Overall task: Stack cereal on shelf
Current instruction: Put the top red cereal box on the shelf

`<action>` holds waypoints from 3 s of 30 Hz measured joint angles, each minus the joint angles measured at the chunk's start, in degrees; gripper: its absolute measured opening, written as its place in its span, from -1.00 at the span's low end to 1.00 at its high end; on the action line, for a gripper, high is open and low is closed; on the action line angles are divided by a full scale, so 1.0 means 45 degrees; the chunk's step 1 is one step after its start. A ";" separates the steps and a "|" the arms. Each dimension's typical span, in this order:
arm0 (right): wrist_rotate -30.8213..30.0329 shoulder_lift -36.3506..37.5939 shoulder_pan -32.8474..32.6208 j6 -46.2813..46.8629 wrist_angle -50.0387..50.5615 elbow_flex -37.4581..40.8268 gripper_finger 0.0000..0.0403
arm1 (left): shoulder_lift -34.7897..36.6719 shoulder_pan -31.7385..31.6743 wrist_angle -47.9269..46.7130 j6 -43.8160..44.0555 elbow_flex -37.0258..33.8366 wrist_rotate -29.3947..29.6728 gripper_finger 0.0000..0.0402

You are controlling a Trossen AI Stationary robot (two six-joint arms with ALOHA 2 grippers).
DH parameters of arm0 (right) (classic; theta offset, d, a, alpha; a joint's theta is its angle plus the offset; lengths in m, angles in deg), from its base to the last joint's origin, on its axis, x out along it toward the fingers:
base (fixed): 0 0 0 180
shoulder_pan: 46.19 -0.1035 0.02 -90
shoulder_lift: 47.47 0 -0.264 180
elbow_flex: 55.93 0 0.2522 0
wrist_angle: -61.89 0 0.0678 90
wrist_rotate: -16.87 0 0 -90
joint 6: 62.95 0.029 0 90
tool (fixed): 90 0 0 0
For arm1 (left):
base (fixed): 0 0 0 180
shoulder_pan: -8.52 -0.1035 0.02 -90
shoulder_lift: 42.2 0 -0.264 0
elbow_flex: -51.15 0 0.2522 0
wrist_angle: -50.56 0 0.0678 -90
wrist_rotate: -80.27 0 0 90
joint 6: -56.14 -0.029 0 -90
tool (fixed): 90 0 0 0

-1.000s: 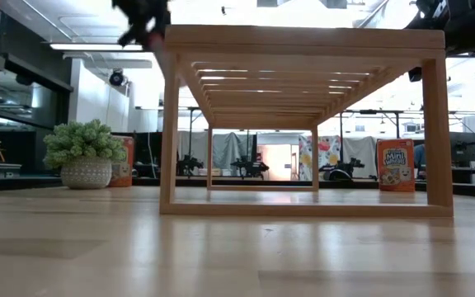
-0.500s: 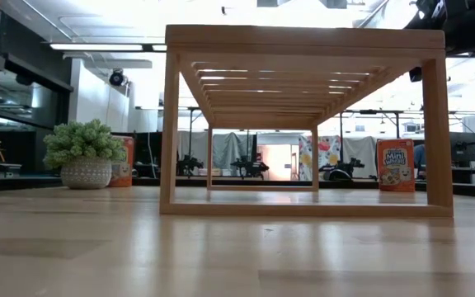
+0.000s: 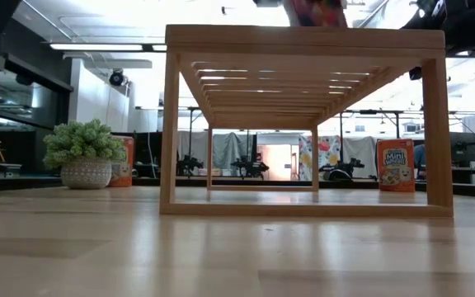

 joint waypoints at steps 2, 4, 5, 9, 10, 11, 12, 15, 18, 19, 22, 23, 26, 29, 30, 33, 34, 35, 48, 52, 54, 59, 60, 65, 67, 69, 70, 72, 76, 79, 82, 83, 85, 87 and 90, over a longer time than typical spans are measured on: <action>-0.0001 0.0006 0.0000 -0.0225 -0.0369 0.0000 -1.00 | -0.0309 -0.0172 0.0020 0.0003 0.0000 -0.0005 -0.23; -0.0002 0.0001 0.0000 -0.0460 -0.0718 0.0000 -1.00 | -0.0561 -0.0306 0.0097 0.0003 0.0000 -0.0005 -0.23; 0.0000 0.0003 -0.0002 -0.0553 -0.0899 0.0000 -1.00 | -0.0665 -0.0370 0.0081 0.0003 0.0000 -0.0008 -0.23; 0.0010 0.0006 -0.0005 -0.0892 -0.1310 0.0000 -1.00 | -0.0999 -0.0576 0.0228 0.0006 0.0000 -0.0018 -0.22; 0.0015 0.0001 -0.0010 -0.1016 -0.1407 0.0000 -1.00 | -0.0998 -0.0629 0.0217 0.0003 0.0000 -0.0019 -0.22; 0.0024 0.0006 -0.0010 -0.1086 -0.1500 0.0000 -1.00 | -0.0979 -0.0676 0.0203 0.0003 -0.0010 -0.0019 -0.22; 0.0051 0.0006 -0.0010 -0.1100 -0.1599 0.0000 -1.00 | -0.0969 -0.0723 0.0377 0.0003 -0.0091 -0.0019 -0.22; 0.0053 0.0006 -0.0010 -0.1165 -0.1888 0.0000 -1.00 | -0.0967 -0.0870 0.0680 -0.0138 -0.0233 -0.0004 -0.22; 0.0053 0.0001 -0.0010 -0.1340 -0.1933 0.0000 -1.00 | -0.0971 -0.0948 0.0651 -0.0413 -0.0242 -0.0056 -0.22; 0.0053 0.0001 -0.0010 -0.1358 -0.1924 0.0000 -1.00 | -0.0972 -0.0974 0.0635 -0.0532 -0.0243 -0.0178 -0.22; 0.0053 0.0001 -0.0010 -0.1359 -0.1926 0.0000 -1.00 | -0.0972 -0.0994 0.0665 -0.0612 -0.0243 -0.0393 -0.20; 0.0053 0.0001 -0.0010 -0.1359 -0.1928 0.0000 -1.00 | -0.0972 -0.0994 0.0686 -0.0608 -0.0243 -0.0386 -0.19; 0.0073 0.0001 -0.0010 -0.1354 -0.1924 0.0000 -1.00 | -0.0972 -0.0994 0.0824 -0.0565 -0.0243 -0.0358 -0.10; 0.0083 0.0001 -0.0010 -0.1354 -0.1928 0.0000 -1.00 | -0.0972 -0.1001 0.0838 -0.0608 -0.0243 -0.0357 0.03; 0.0083 0.0001 -0.0010 -0.1354 -0.1924 0.0000 -1.00 | -0.0972 -0.1003 0.0838 -0.0630 -0.0243 -0.0359 0.08; 0.0086 0.0005 -0.0010 -0.1354 -0.1924 0.0000 -1.00 | -0.0972 -0.1003 0.0838 -0.0633 -0.0243 -0.0355 0.22; 0.0087 0.0001 -0.0010 -0.1354 -0.1924 0.0000 -1.00 | -0.0972 -0.1003 0.0838 -0.0633 -0.0243 -0.0355 0.26; 0.0087 0.0001 -0.0010 -0.1355 -0.1924 0.0000 -1.00 | -0.0972 -0.1003 0.0838 -0.0633 -0.0243 -0.0355 0.30; 0.0092 0.0002 -0.0010 -0.1359 -0.1914 0.0000 -1.00 | -0.0959 -0.1003 0.0668 -0.0653 -0.0244 -0.0345 0.42; 0.0094 0.0001 -0.0010 -0.1359 -0.1906 0.0000 -1.00 | -0.0807 -0.1003 0.0542 -0.0658 -0.0257 -0.0340 0.42; 0.0095 -0.0001 -0.0010 -0.1359 -0.1897 0.0000 -1.00 | -0.0581 -0.1003 0.0146 -0.0655 -0.0267 -0.0328 0.42; 0.0771 -0.0003 -0.0010 -0.1363 -0.1546 -0.0005 -1.00 | 0.0154 -0.1003 -0.0681 -0.0286 -0.0262 -0.0291 0.42; 0.1166 -0.0003 -0.0010 -0.1358 -0.1444 -0.0005 -1.00 | 0.0323 -0.1003 -0.0903 -0.0179 -0.0262 -0.0287 0.42; 0.2684 0.0256 -0.0010 -0.0748 0.0042 -0.0089 -1.00 | 0.1243 -0.1000 -0.1873 0.0421 -0.0287 -0.0182 0.42; 0.2710 0.0448 -0.0015 0.0124 0.2344 -0.0559 -1.00 | 0.1697 -0.0938 -0.1716 0.0564 -0.0596 0.0048 0.42; 0.2372 0.0516 -0.0015 0.1558 0.4723 -0.1196 -1.00 | 0.2188 -0.0867 -0.1690 0.0678 -0.1053 0.0302 0.42; 0.2055 0.0516 -0.0015 0.2266 0.5783 -0.1477 -1.00 | 0.2467 -0.0806 -0.1517 0.0682 -0.1418 0.0396 0.42; 0.1027 0.0449 -0.0015 0.3392 0.7142 -0.1801 -1.00 | 0.3079 -0.0671 -0.0935 0.0682 -0.2307 0.0569 0.42; -0.1170 0.0385 -0.0010 0.3940 0.7746 -0.1889 -1.00 | 0.4586 -0.0396 0.1356 0.0522 -0.5010 0.0714 0.42; -0.2347 0.0395 -0.0010 0.3889 0.7528 -0.1889 -1.00 | 0.5848 -0.0132 0.4056 0.0010 -0.7662 0.0892 0.42; -0.3097 0.0320 -0.0010 0.3963 0.7024 -0.1889 -1.00 | 0.6939 0.0120 0.6903 -0.0509 -1.0347 0.1302 0.42; -0.3188 0.0258 -0.0010 0.3981 0.6814 -0.1889 -1.00 | 0.7222 0.0190 0.7823 -0.0524 -1.1139 0.1298 0.42; -0.3390 0.0059 -0.0010 0.3982 0.6326 -0.1888 -1.00 | 0.7662 0.0325 0.9278 -0.0306 -1.2662 0.1327 0.42; -0.3463 -0.0223 -0.0005 0.3985 0.5688 -0.1889 -1.00 | 0.7969 0.0474 1.0713 0.0045 -1.4013 0.1368 0.42; -0.3395 -0.0777 0.0000 0.4180 0.4793 -0.1885 -1.00 | 0.8092 0.0710 1.2911 0.0778 -1.5674 0.1411 0.42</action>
